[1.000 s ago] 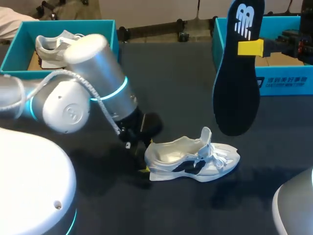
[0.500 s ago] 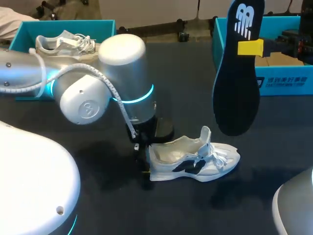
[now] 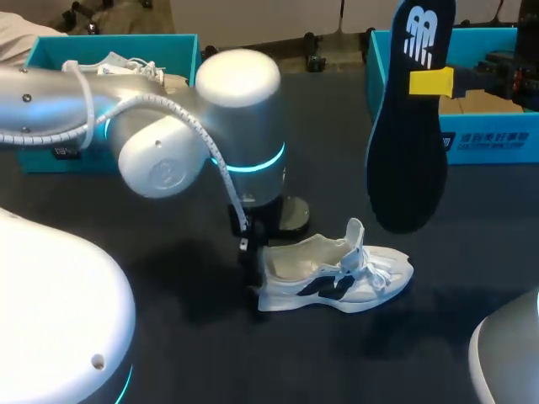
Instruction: Take the shoe out of the shoebox, open the shoe tongue, remove and reinsert the insole, then place the shoe into the shoebox
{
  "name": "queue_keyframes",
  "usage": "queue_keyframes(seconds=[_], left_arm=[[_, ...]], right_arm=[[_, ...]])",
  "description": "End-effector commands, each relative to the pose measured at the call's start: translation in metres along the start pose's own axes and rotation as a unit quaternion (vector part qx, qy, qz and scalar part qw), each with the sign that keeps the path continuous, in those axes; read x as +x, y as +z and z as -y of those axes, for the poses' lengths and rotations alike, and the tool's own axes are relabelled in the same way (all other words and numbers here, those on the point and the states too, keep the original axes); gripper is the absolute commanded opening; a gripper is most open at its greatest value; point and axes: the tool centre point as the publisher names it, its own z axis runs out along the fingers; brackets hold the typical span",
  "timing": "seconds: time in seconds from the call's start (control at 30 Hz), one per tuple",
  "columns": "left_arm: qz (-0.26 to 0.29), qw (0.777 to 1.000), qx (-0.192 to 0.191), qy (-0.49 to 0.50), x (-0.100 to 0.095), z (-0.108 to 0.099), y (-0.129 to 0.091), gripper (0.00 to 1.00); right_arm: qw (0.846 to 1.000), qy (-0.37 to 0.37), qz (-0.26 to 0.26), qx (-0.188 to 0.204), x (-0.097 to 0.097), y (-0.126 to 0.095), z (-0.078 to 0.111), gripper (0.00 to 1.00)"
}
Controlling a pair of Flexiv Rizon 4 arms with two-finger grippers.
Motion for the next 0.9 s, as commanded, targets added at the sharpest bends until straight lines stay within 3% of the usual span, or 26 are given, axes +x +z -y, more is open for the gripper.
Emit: queue_keyframes(seconds=[0.03, 0.2, 0.37, 0.63, 0.83, 0.9], left_arm=[[0.003, 1.000, 0.008, -0.006, -0.003, 0.001, -0.023, 1.00], [0.015, 0.999, 0.032, -0.014, -0.012, 0.019, -0.039, 1.00], [0.029, 0.999, 0.037, -0.009, -0.026, 0.039, -0.039, 1.00], [0.033, 0.998, 0.043, -0.041, -0.049, 0.065, -0.012, 1.00], [0.038, 0.997, 0.050, -0.046, -0.054, 0.083, 0.006, 1.00], [0.043, 0.997, 0.051, -0.046, -0.055, 0.089, 0.010, 0.95]], right_arm=[[1.000, 0.000, -0.001, 0.002, -0.003, 0.002, -0.001, 0.00], [1.000, 0.000, -0.001, 0.002, -0.003, 0.002, -0.001, 0.00], [1.000, 0.000, -0.001, 0.002, -0.003, 0.002, -0.001, 0.00], [1.000, 0.000, -0.001, 0.002, -0.003, 0.002, -0.001, 0.00], [1.000, 0.000, -0.001, 0.002, -0.003, 0.002, -0.001, 0.00], [1.000, 0.000, -0.001, 0.002, -0.003, 0.002, -0.001, 0.00]])
